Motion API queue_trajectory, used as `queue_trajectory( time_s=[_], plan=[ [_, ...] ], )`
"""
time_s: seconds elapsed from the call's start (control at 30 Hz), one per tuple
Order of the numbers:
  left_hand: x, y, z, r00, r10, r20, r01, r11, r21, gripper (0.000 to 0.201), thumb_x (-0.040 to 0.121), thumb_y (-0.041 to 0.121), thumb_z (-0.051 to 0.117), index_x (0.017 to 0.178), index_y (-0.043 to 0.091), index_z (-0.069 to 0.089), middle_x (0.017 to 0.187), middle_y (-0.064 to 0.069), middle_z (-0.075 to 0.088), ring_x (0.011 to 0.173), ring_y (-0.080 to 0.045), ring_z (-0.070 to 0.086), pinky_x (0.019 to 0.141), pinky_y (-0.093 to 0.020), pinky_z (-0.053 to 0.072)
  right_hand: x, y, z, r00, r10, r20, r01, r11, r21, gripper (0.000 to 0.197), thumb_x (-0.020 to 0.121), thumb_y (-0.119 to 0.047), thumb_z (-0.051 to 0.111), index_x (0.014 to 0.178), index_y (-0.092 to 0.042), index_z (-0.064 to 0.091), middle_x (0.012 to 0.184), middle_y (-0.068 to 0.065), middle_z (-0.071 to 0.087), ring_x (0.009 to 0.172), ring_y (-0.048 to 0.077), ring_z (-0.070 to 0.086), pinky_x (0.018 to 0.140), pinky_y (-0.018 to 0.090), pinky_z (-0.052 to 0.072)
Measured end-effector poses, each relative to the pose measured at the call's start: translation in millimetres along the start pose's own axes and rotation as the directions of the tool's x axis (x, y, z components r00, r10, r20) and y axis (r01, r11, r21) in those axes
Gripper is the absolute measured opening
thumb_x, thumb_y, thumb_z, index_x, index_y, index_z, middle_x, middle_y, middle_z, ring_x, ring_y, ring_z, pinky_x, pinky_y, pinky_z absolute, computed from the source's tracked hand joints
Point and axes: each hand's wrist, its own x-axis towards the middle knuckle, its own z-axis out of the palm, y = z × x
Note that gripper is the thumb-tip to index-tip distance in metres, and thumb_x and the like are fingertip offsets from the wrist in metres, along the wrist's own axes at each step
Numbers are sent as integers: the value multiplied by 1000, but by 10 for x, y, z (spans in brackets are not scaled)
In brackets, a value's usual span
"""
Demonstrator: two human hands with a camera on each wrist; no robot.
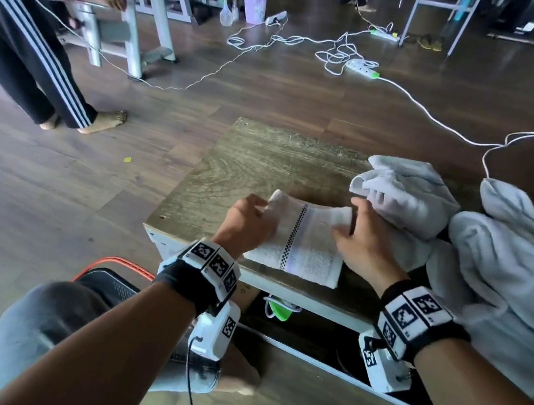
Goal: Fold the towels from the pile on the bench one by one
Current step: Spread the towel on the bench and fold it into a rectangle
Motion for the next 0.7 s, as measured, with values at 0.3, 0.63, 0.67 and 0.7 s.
queue_trajectory(
  time_s=[0.3,0.63,0.67,0.7],
  plan=[
    [163,54,20,888,420,-189,-251,785,567,31,76,2,56,102,19,59,104,-4,63,95,-22,56,85,-40,48,-129,41,57,983,-156,92,167,978,-127,41,87,-60,44,88,-23,61,66,-8,63,69,18,63,65,36,51],
    [-297,-99,227,866,394,309,-491,548,677,66,77,68,50,132,32,54,140,7,49,132,-17,40,117,-48,19,-512,100,42,959,-181,220,187,982,-3,12,98,-28,53,102,-24,63,89,-1,73,87,23,69,83,41,52],
    [-377,-82,220,855,399,331,-513,561,650,73,75,68,59,138,32,49,147,9,42,139,-16,32,119,-51,12,-536,115,31,959,-172,227,164,985,50,12,98,-27,54,106,-24,62,87,-2,71,85,20,68,81,40,53],
    [-437,-85,223,844,402,354,-533,555,639,79,75,66,64,142,31,44,153,8,36,144,-15,25,119,-52,8,-563,133,31,961,-159,226,140,985,99,15,98,-26,55,113,-25,59,85,-2,68,81,18,66,78,39,52]
  ],
)
